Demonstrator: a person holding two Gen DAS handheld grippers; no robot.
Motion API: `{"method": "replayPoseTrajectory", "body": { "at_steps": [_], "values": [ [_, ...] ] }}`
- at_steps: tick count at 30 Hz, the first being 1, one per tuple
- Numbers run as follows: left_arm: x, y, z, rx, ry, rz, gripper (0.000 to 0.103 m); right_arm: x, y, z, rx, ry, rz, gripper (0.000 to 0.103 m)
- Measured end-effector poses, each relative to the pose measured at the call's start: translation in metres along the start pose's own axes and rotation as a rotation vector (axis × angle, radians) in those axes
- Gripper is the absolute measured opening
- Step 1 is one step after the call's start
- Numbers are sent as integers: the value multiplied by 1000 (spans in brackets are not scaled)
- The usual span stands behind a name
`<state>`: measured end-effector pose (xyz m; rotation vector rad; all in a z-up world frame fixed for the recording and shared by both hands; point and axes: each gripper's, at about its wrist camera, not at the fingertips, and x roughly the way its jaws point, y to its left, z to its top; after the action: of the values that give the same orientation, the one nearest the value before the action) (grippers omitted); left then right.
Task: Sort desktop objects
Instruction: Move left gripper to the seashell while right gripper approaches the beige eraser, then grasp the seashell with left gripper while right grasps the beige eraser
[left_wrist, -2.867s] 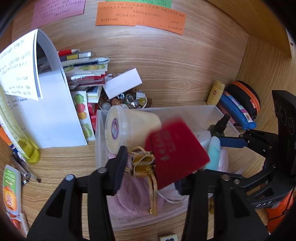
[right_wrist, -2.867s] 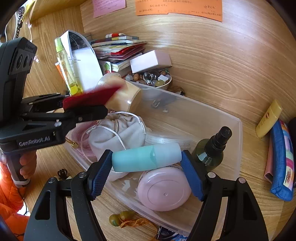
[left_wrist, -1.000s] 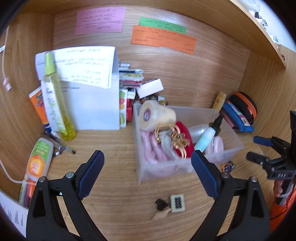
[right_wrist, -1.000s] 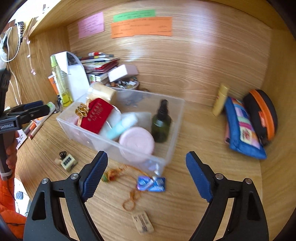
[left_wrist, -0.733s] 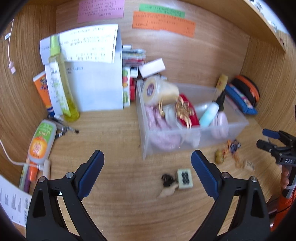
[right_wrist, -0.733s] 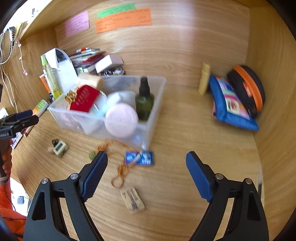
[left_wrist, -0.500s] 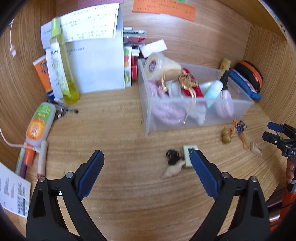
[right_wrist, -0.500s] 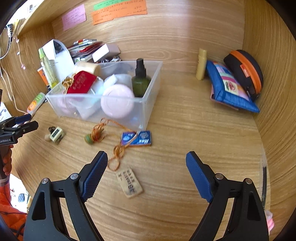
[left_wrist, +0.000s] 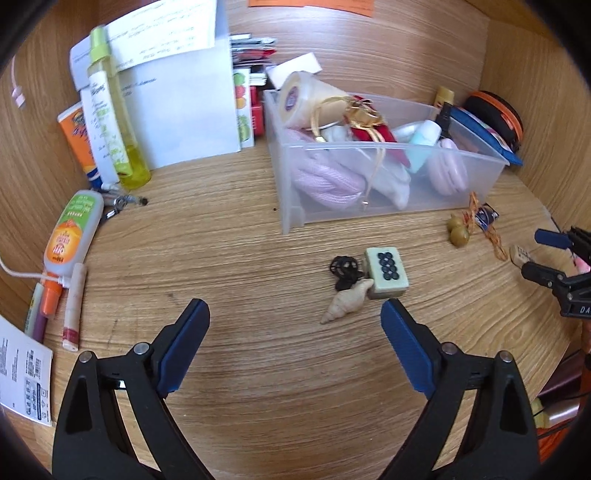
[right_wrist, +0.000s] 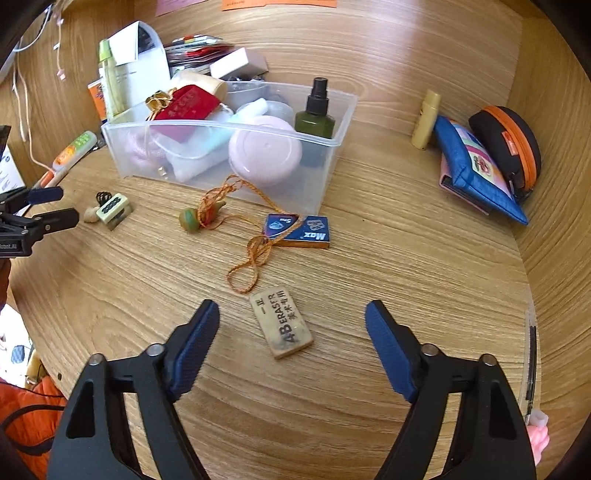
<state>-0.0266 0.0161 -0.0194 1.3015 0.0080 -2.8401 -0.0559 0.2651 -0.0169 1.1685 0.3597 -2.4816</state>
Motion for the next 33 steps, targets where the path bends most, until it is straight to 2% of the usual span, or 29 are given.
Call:
{"method": "replayPoseTrajectory", "body": {
  "at_steps": [2,5,6,8,12,14,18,26,33],
  "values": [
    [2,-6,2,21,7,-7,77,1,1,0,-7,8,7,66],
    [6,-12,3,41,18,-24,69,6,1,-1,-7,25,8,53],
    [7,-14,3,48,17,-22,68,7,0,-1,-7,31,9,50],
    [9,-18,4,63,19,-20,59,7,0,-3,-5,33,11,47],
    [16,-18,6,64,38,-33,55,8,-1,-3,10,36,27,40],
    [20,-16,7,59,52,-36,45,9,-1,-3,14,34,31,38],
    [21,-14,7,45,51,-42,39,9,1,-2,17,34,46,28],
    [20,-14,4,62,34,-40,20,10,2,-3,14,28,48,24],
    [19,-8,4,33,31,-38,20,7,-8,-2,49,22,44,22]
  ]
}}
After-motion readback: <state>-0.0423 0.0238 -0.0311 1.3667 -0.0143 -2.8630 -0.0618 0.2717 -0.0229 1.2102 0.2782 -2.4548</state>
